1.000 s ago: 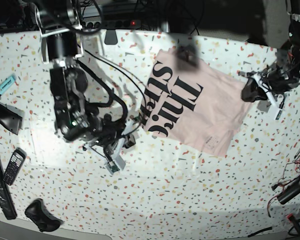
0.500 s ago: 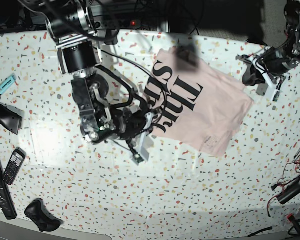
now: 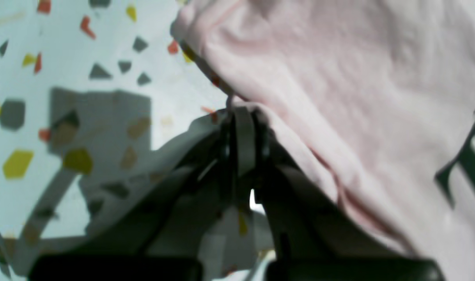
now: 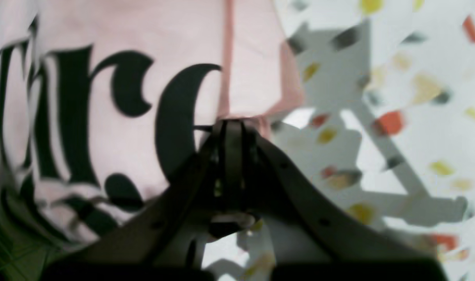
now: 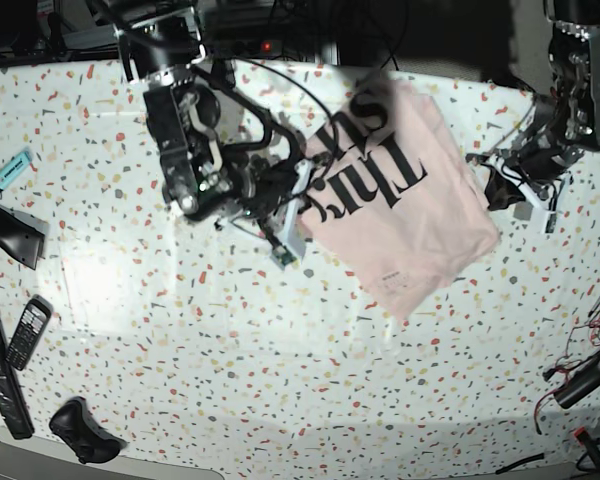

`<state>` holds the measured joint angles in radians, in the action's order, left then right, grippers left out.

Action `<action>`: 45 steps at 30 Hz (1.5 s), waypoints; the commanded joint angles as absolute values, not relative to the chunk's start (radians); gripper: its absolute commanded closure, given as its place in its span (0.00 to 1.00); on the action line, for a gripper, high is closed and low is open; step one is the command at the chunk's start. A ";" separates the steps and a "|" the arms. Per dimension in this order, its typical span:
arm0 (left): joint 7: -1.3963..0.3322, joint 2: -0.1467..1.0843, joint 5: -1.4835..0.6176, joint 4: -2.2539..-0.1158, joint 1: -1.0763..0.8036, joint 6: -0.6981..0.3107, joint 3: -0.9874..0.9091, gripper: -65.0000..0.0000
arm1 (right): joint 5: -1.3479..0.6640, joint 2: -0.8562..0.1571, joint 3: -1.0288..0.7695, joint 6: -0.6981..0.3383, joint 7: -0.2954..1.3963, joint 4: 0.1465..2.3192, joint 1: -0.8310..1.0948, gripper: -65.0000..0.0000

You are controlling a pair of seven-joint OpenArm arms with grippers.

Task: Fold the T-shirt properly
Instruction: 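Pinch the shirt stack with both grippers and rotate it on the table, then release the shirt and raise both grippers away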

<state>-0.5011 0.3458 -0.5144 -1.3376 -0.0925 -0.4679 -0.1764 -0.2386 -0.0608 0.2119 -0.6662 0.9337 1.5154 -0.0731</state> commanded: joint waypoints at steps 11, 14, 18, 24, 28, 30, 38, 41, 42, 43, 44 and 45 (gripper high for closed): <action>-0.499 0.327 -0.514 -1.332 -0.019 -0.491 -0.165 1.00 | -0.269 -0.058 0.216 -0.675 0.921 1.702 0.088 1.00; -0.499 0.331 -0.497 -1.332 -0.007 -0.490 -0.163 1.00 | -0.267 -0.059 0.216 -0.674 0.922 1.721 0.107 1.00; -0.503 0.366 -0.498 -1.365 -0.017 -0.490 -0.163 1.00 | -0.266 -0.061 0.177 -0.664 0.922 1.784 0.124 1.00; -0.562 0.451 -0.558 -1.517 -0.118 -0.435 -0.177 1.00 | -0.278 -0.061 0.007 -0.648 0.923 1.964 0.187 1.00; -0.611 0.452 -0.576 -1.635 -0.224 -0.429 -0.259 1.00 | -0.349 -0.061 -0.134 -0.648 0.946 2.074 0.260 1.00; -0.620 0.451 -0.602 -1.692 -0.290 -0.429 -0.309 1.00 | -0.379 -0.061 -0.196 -0.648 0.968 2.116 0.302 1.00; -0.661 0.448 -0.666 -1.797 -0.557 -0.430 -0.472 1.00 | -0.469 -0.060 -0.388 -0.648 0.984 2.203 0.494 1.00; -0.662 0.443 -0.663 -1.797 -0.643 -0.434 -0.493 1.00 | -0.511 -0.060 -0.431 -0.649 1.010 2.203 0.565 1.00; -0.662 0.443 -0.663 -1.797 -0.670 -0.434 -0.496 1.00 | -0.510 -0.060 -0.442 -0.649 1.011 2.203 0.588 1.00; -0.663 0.443 -0.663 -1.797 -0.698 -0.434 -0.497 1.00 | -0.509 -0.060 -0.451 -0.649 1.012 2.203 0.611 1.00; -0.663 0.443 -0.662 -1.796 -0.724 -0.434 -0.497 1.00 | -0.509 -0.060 -0.460 -0.649 1.012 2.203 0.633 1.00; -0.663 0.443 -0.663 -1.796 -0.750 -0.434 -0.497 1.00 | -0.509 -0.060 -0.468 -0.649 1.016 2.203 0.655 1.00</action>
<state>-0.6781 0.4286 -0.6540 -1.7798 -0.7437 -0.4301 -0.4881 -0.4969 -0.0547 -0.4633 -0.6437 1.0271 2.1826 0.6518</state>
